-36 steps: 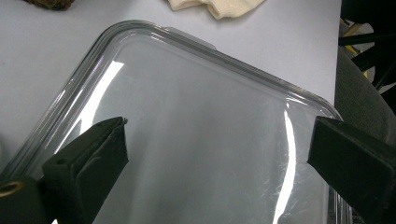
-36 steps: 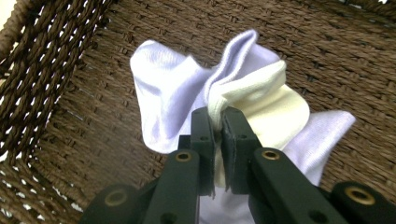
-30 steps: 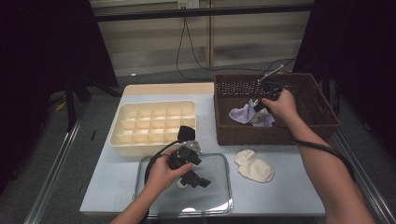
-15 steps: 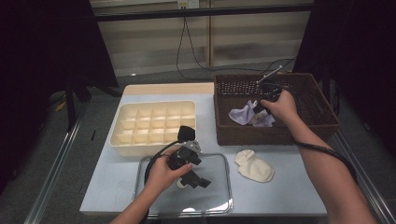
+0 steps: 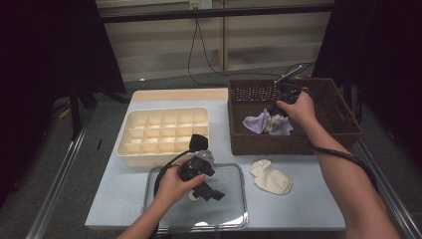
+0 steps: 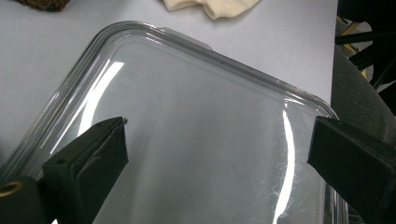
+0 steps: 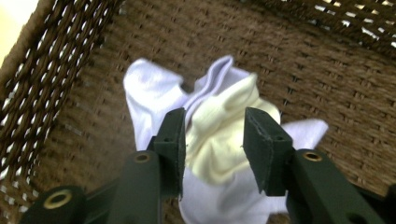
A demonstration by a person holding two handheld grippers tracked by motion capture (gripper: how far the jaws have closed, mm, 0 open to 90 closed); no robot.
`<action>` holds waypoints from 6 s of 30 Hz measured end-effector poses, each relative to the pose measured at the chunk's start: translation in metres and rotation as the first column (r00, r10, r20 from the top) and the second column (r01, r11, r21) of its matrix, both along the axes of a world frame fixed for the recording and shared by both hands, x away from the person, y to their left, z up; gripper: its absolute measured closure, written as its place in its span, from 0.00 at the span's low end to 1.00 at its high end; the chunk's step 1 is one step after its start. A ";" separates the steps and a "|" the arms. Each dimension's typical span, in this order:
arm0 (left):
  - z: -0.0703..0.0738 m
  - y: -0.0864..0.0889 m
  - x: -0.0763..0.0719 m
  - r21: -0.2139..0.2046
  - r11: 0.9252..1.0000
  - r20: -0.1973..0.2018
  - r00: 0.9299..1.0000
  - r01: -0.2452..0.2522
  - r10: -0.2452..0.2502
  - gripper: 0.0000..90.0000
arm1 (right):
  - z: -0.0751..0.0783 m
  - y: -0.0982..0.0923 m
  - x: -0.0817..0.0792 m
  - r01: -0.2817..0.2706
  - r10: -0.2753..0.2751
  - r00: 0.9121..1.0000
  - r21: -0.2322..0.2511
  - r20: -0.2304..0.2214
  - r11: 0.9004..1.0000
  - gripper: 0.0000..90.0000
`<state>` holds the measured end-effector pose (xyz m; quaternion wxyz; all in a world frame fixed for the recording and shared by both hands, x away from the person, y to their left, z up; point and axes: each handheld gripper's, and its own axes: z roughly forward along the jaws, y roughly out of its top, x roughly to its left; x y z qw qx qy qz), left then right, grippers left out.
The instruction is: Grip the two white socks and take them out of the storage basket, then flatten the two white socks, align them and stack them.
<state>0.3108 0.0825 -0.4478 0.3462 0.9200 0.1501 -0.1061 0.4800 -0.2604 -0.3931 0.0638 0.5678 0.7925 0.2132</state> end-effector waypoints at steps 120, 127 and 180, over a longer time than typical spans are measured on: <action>0.007 -0.001 -0.006 -0.005 1.000 0.029 1.000 0.002 -0.002 0.05 | 0.106 0.015 -0.141 -0.293 0.291 0.955 0.049 0.049 0.955 0.90; 0.006 -0.002 -0.006 -0.010 1.000 0.021 1.000 0.002 -0.002 0.05 | 0.100 0.021 -0.153 -0.324 0.322 0.946 0.057 0.044 0.944 0.90; 0.000 -0.014 -0.005 -0.001 1.000 0.027 0.999 0.023 -0.023 0.04 | -0.019 0.040 -0.192 -0.397 0.395 0.918 0.126 0.043 0.909 0.47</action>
